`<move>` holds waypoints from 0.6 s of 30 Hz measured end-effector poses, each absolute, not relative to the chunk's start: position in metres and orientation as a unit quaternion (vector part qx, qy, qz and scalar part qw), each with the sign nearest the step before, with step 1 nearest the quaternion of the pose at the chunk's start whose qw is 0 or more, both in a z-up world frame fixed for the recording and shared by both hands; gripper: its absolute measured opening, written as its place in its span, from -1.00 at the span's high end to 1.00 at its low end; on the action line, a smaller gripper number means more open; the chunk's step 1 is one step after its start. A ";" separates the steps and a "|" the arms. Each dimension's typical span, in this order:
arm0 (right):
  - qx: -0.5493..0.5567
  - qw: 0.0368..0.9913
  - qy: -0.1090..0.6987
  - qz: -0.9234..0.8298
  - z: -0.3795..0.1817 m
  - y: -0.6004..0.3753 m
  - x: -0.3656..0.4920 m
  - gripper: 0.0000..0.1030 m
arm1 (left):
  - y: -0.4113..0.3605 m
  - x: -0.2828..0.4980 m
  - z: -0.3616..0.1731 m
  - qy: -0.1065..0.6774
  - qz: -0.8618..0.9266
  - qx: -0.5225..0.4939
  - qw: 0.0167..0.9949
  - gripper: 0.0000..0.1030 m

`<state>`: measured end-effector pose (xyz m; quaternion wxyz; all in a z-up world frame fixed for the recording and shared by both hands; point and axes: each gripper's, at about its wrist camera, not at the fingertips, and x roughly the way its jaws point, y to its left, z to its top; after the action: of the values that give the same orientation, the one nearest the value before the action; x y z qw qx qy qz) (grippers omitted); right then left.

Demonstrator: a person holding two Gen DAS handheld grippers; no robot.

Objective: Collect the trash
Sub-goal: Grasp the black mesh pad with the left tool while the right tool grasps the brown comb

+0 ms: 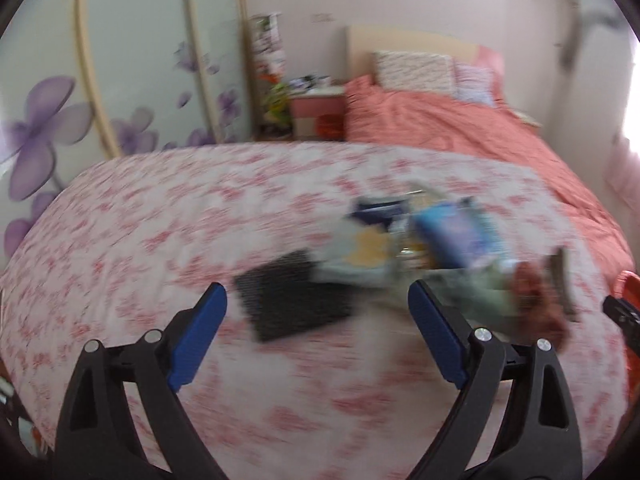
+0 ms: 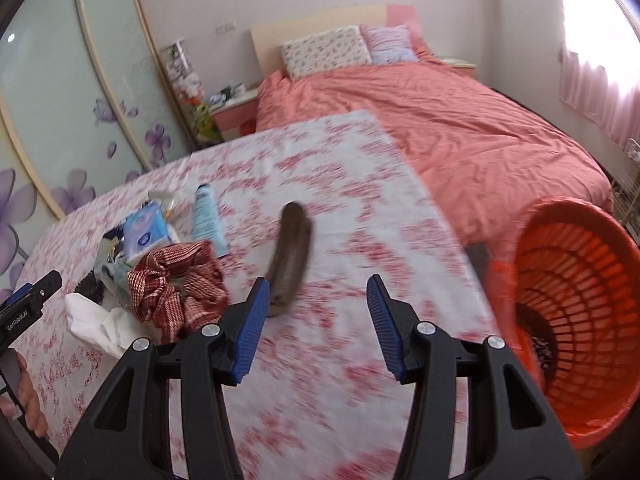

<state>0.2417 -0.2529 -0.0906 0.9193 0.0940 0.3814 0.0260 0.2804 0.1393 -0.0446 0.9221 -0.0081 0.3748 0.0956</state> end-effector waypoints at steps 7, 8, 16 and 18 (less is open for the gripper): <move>0.093 0.908 0.408 0.035 -0.106 -0.231 0.269 0.00 | 0.177 0.297 -0.071 0.402 0.100 -0.027 0.910 -0.74; 0.087 0.907 0.410 0.032 -0.108 -0.228 0.274 0.00 | 0.177 0.299 -0.073 0.403 0.097 -0.027 0.909 -0.73; 0.058 0.905 0.420 0.009 -0.114 -0.217 0.287 0.09 | 0.174 0.318 -0.093 0.428 0.081 -0.021 0.900 -0.59; 0.055 0.907 0.419 0.005 -0.114 -0.217 0.286 0.16 | 0.175 0.321 -0.098 0.438 0.079 -0.025 0.895 -0.54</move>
<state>0.2864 -0.2174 -0.1140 0.9065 0.0553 0.4185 0.0045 0.3212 0.1751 -0.0984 0.8952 -0.0249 0.4379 0.0792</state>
